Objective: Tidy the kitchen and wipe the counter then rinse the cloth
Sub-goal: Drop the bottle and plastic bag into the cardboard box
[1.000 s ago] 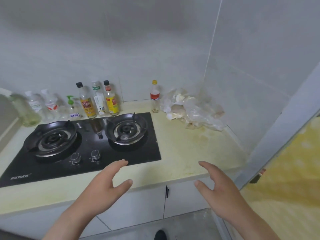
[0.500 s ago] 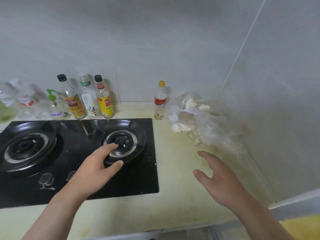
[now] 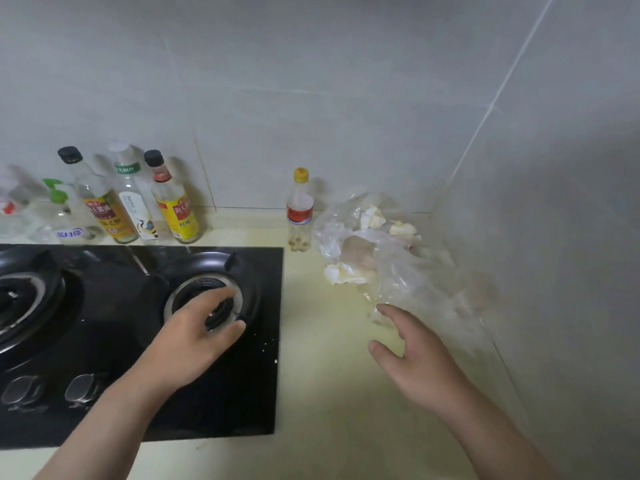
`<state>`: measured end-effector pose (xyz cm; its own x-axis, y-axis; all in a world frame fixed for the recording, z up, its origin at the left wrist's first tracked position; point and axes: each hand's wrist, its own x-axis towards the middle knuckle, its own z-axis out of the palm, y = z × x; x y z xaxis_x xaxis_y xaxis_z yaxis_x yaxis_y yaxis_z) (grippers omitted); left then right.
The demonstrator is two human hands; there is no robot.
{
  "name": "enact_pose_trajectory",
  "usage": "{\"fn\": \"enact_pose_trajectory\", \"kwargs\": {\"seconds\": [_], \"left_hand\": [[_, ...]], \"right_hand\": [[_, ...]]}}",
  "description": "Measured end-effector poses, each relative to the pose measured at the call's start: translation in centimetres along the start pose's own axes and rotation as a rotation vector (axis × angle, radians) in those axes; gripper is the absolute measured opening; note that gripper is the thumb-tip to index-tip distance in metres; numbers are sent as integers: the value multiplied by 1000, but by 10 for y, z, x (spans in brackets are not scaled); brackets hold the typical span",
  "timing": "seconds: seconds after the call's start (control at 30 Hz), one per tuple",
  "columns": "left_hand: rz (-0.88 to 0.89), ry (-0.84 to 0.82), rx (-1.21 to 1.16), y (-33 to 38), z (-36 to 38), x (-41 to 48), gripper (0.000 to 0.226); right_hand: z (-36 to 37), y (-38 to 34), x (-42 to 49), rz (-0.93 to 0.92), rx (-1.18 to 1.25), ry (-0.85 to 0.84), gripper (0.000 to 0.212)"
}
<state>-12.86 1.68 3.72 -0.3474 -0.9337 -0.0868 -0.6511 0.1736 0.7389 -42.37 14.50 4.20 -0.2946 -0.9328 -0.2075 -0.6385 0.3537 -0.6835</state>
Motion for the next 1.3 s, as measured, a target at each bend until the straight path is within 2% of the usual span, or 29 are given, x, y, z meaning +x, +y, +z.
{"fn": "enact_pose_trajectory", "kwargs": {"seconds": [0.2,0.33,0.53,0.67,0.73,0.9,0.97,1.1,1.23,1.3], "left_hand": [[-6,12,-47,31,36,34,53],[-57,33,-167,45,62,67,58],[-62,128,-270,64,84,145,71],[-67,258,-272,69,87,207,91],[-95,320,-255,67,90,231,104],[-135,357,-289,61,101,263,117],[-130,335,-293,58,105,272,117],[-162,319,-328,54,112,285,114],[-180,295,-320,53,115,294,97],[-166,284,-285,52,115,299,84]], "right_hand": [[-24,26,37,-58,22,-16,59],[-34,47,60,-70,18,-4,60],[-46,60,89,-101,15,25,58],[-48,67,109,-167,-42,139,58],[-47,73,116,-180,-129,160,66],[-39,92,135,-175,-510,-55,102],[-31,103,147,-101,-634,-90,107],[-18,124,163,-11,-666,-164,115],[-8,141,170,27,-576,-195,100],[-6,148,170,-3,-548,-122,85]]}}
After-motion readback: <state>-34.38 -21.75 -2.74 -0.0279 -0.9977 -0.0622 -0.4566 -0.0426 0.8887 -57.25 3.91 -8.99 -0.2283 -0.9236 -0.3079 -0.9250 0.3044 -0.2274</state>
